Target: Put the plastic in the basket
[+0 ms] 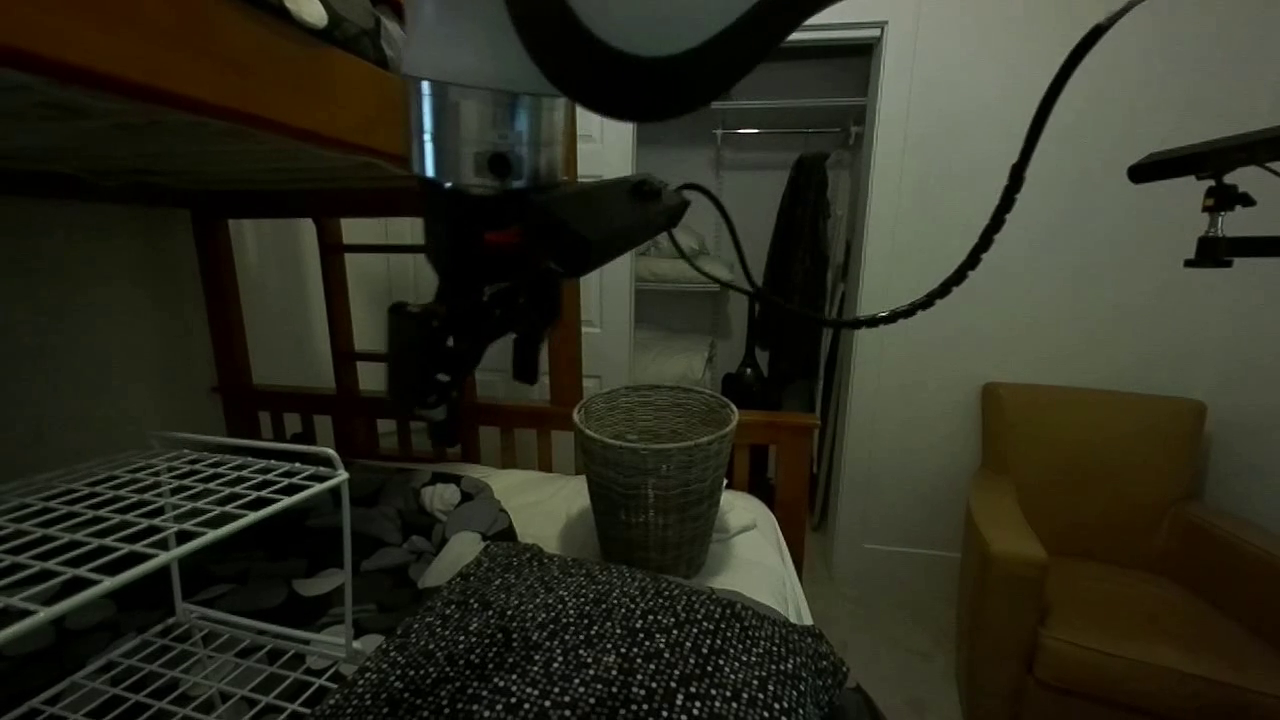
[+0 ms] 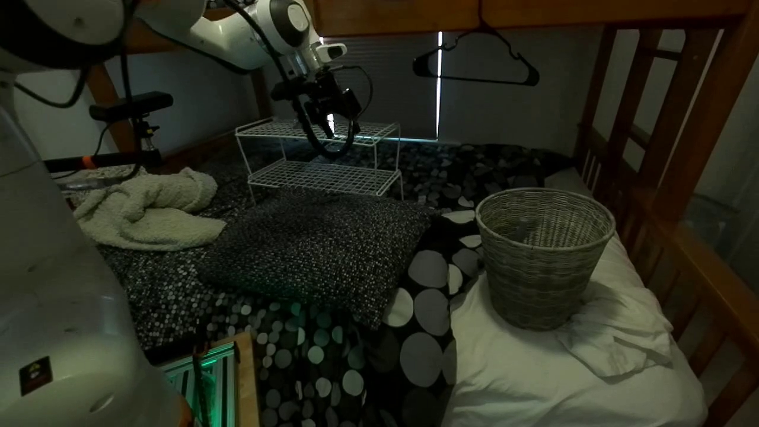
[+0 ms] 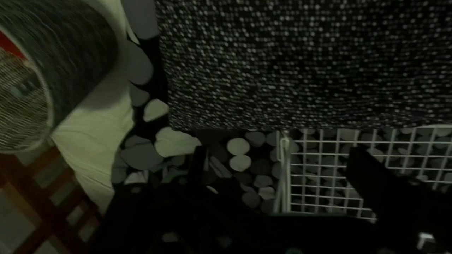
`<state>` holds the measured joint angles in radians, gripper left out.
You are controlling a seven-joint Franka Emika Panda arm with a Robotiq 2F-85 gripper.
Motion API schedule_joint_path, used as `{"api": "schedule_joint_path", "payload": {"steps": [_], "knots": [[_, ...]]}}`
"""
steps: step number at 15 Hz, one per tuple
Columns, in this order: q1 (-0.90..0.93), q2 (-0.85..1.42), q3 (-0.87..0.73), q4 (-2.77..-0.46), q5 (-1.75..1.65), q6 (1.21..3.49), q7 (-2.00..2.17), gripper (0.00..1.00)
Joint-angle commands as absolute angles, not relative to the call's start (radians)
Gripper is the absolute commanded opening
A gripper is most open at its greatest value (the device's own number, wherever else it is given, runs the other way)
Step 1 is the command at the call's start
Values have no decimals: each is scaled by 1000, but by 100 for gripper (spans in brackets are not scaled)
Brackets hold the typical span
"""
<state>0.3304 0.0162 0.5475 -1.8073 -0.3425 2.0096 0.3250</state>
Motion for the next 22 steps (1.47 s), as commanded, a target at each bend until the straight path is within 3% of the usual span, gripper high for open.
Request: {"api": "schedule_joint_path", "payload": {"steps": [1,5,6,13,22], "knots": [[446,187,545,-1655,-386,2033,242,100],[552,304,531,-1508,-367,2031,73,100],[547,241,502,-1586,-354,2047,142,100],[618,305,469,-1512,-407,2054,148,100],[851,422,362,-1443,-595,2463,139,100]]}}
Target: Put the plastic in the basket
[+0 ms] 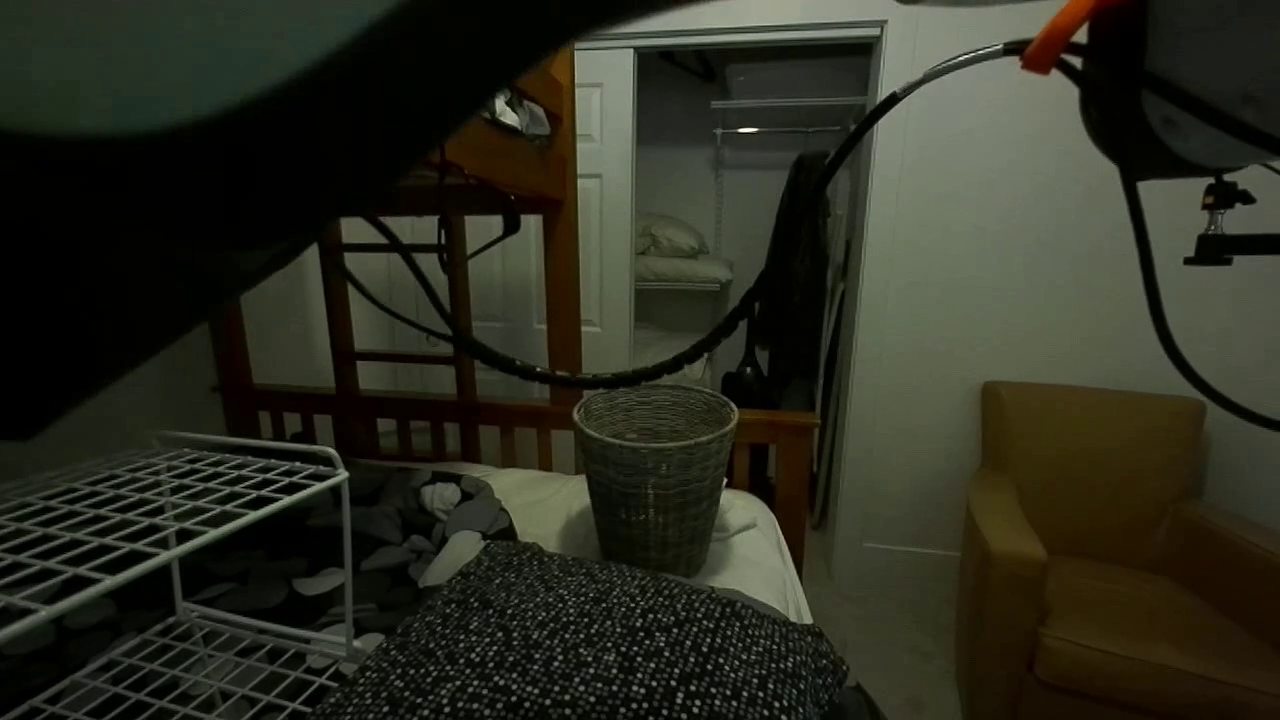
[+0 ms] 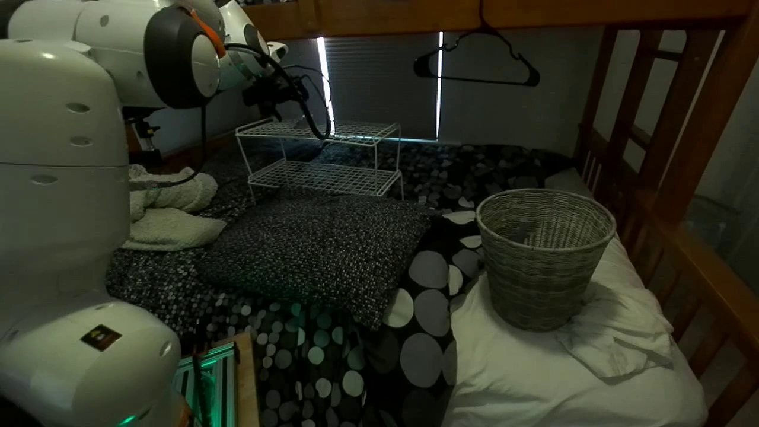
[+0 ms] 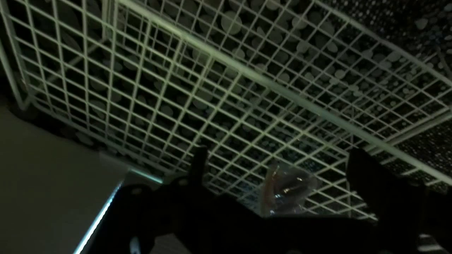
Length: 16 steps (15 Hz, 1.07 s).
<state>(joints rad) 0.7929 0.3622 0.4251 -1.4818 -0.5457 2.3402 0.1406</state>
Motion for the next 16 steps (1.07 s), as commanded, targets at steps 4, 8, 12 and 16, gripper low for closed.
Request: {"api": "schedule_joint_path", "payload": {"steps": [4,8,12,16], "knots": [[875,480,286,-1433,-565,2692,112,100],[819,562,340,-1409,-427,2896,-93,100],[744,628,476,-1381,-259,2915,-295,100],[740,666,467,-1331,-204,2857,-310,94]]}}
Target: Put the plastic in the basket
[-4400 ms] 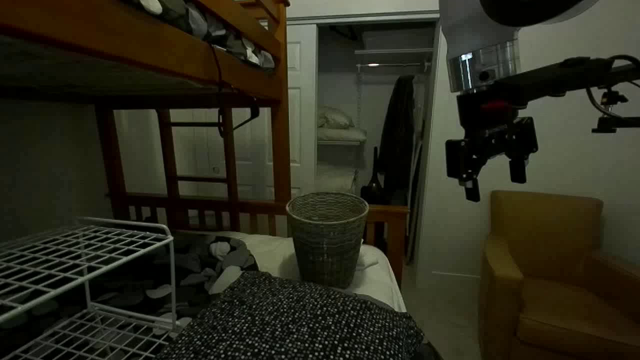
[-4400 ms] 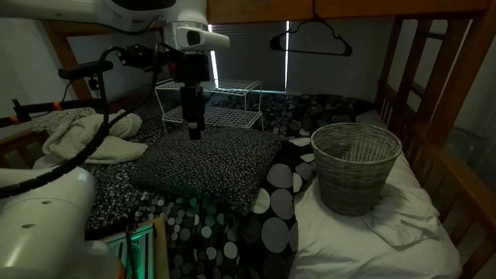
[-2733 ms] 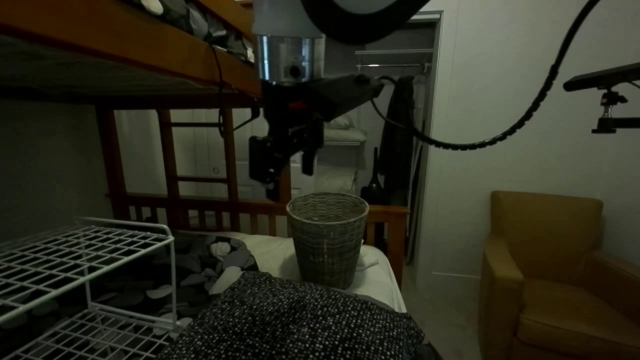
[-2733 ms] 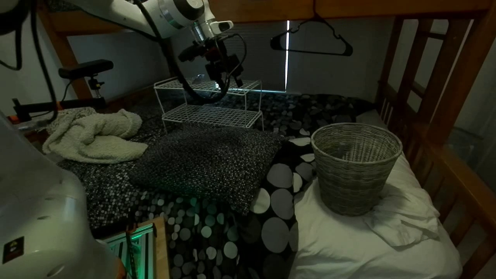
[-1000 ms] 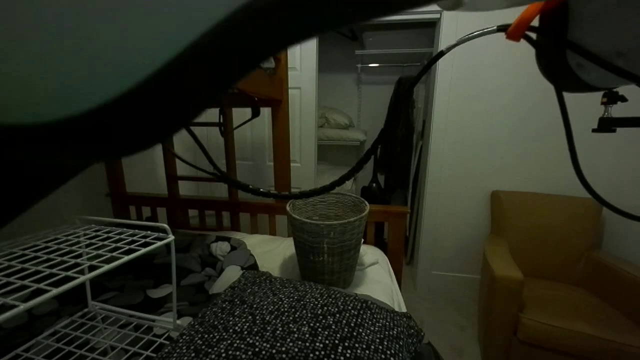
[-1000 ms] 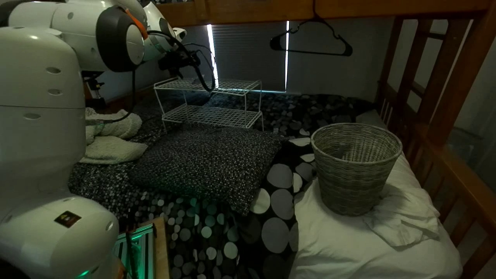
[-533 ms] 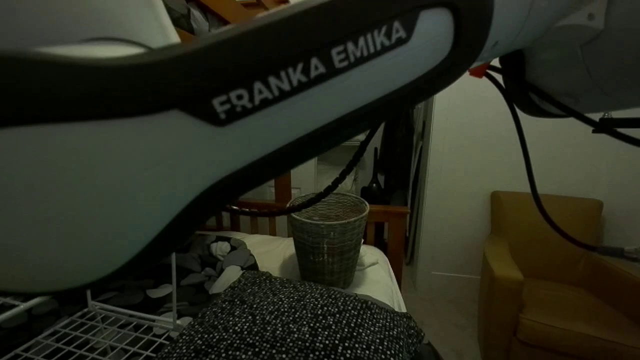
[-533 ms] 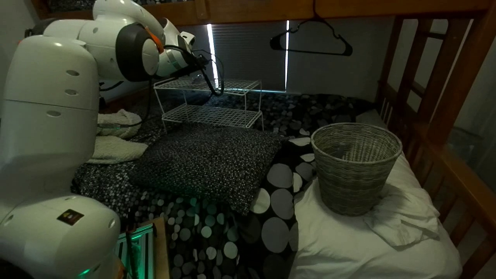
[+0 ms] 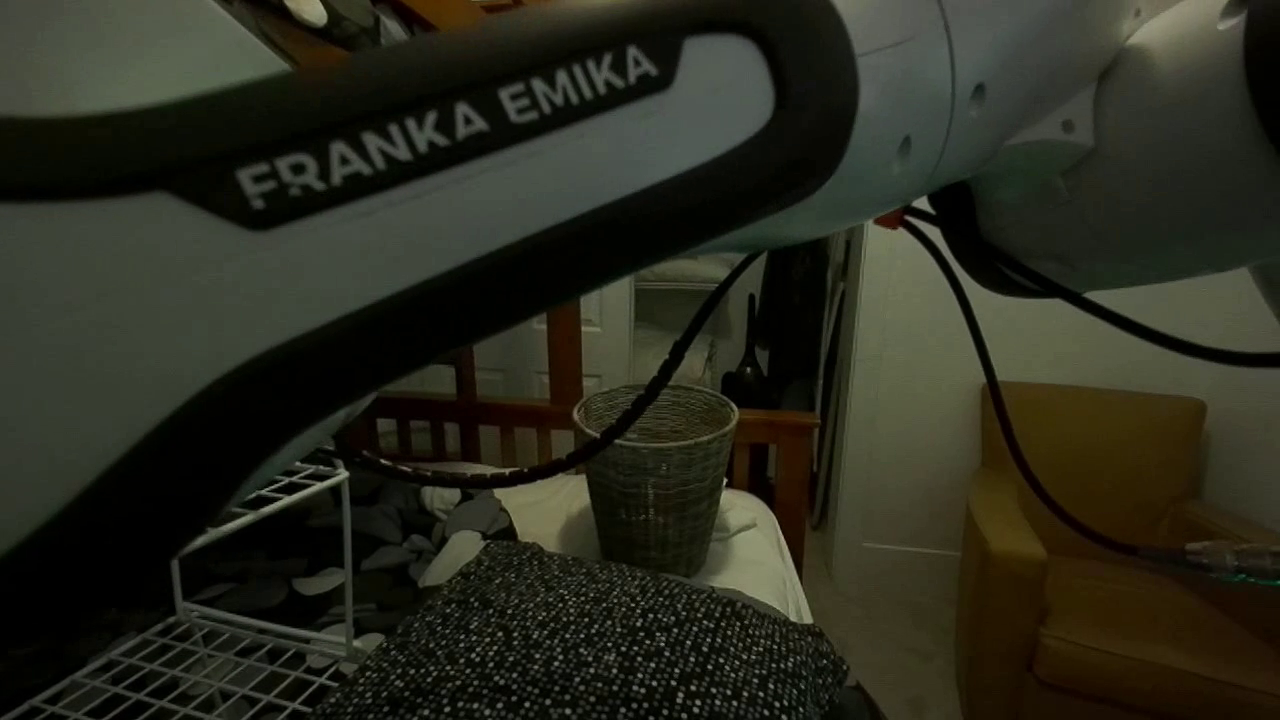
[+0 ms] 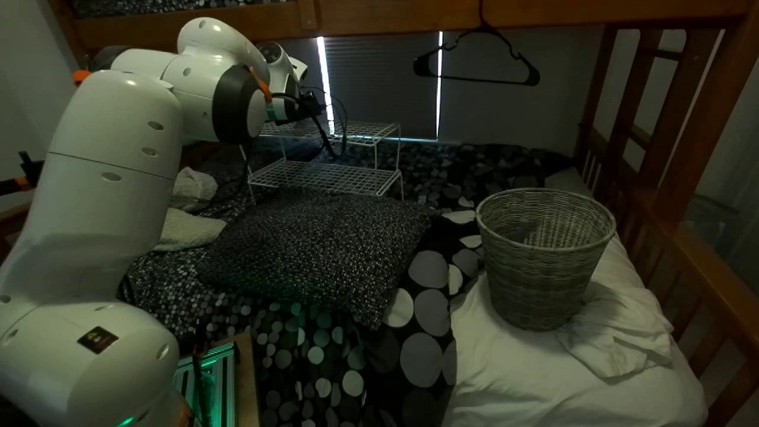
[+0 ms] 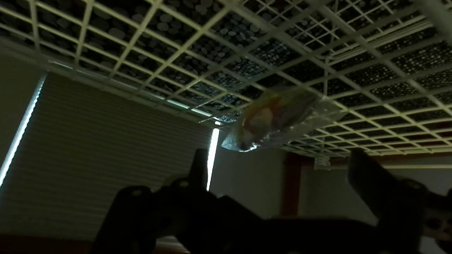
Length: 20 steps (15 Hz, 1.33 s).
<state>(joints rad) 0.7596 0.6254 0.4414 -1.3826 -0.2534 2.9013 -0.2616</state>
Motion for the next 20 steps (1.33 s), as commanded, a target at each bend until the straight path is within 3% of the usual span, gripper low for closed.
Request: {"api": "schedule_joint_path", "payload": {"steps": [1,7,11,12,13,15,20], "knots": [[738,673,466,-1319,-196,2849,-312,76],[678,748,577,-1229,-130,2768,-471,26],[652,796,651,-1160,-81,2671,-570,1],[649,808,663,-1140,-71,2641,-588,1],[653,812,662,-1123,-65,2610,-588,32],[660,820,653,-1096,-55,2572,-590,28],[667,824,661,-1071,-90,2551,-604,63]]}}
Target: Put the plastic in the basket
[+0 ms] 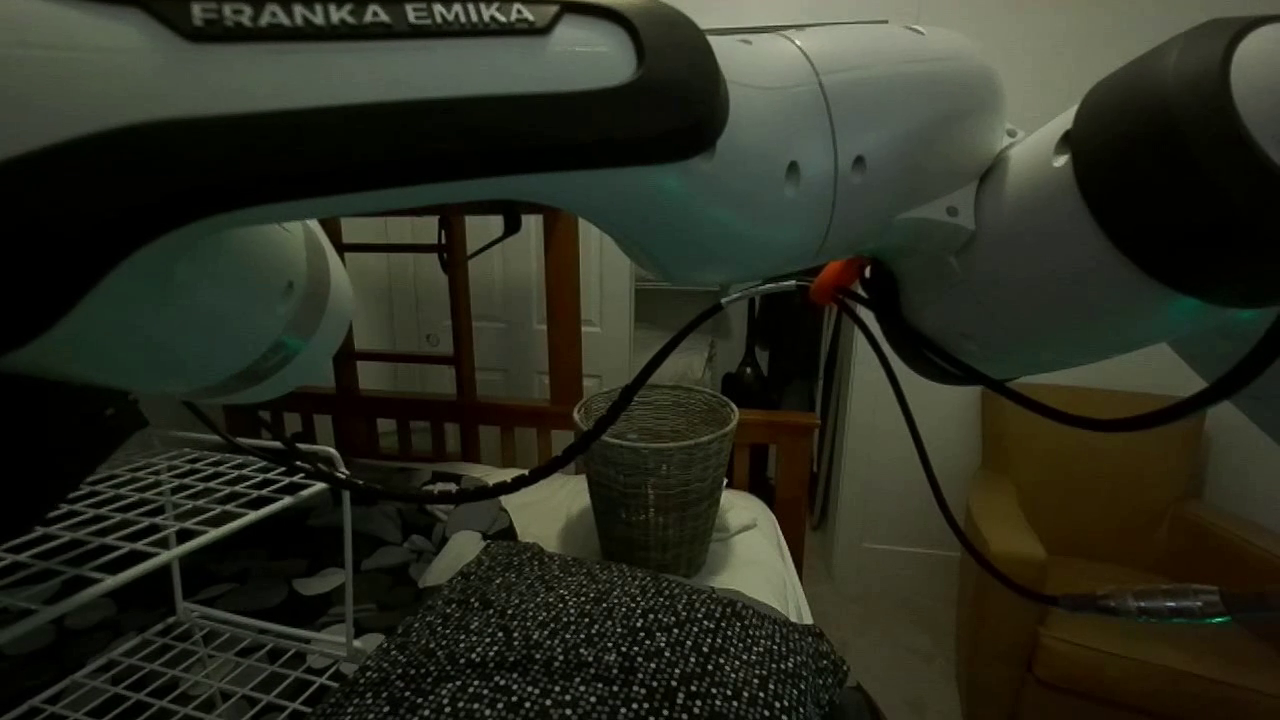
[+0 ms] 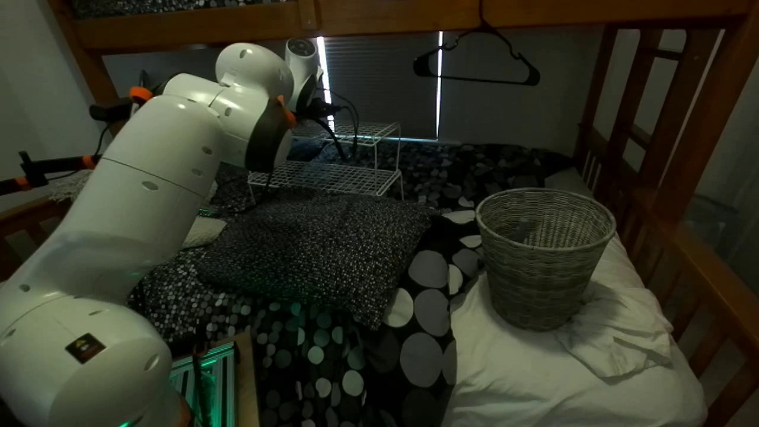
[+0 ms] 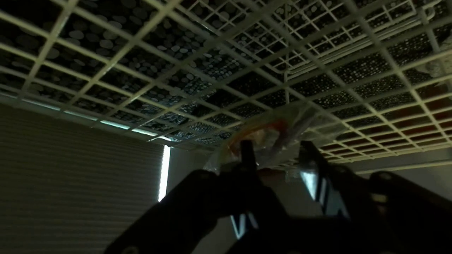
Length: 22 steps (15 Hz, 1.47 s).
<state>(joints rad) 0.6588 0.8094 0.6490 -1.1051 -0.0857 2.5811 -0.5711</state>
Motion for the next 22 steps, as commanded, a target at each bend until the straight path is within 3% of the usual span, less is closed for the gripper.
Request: {"api": "schedule_joint_path", "payload": {"steps": [1,4,7,8,10,19,22], "knots": [[670,824,660,-1067,-91,2549,-608,70],[670,846,670,-1046,-81,2542,-625,95],[662,879,678,-1018,-72,2528,-638,100],[675,895,664,-989,-44,2509,-670,73],[683,918,660,-955,-34,2476,-696,71],[683,974,725,-852,-41,2332,-789,1],[689,968,720,-842,-55,2324,-795,0]]}}
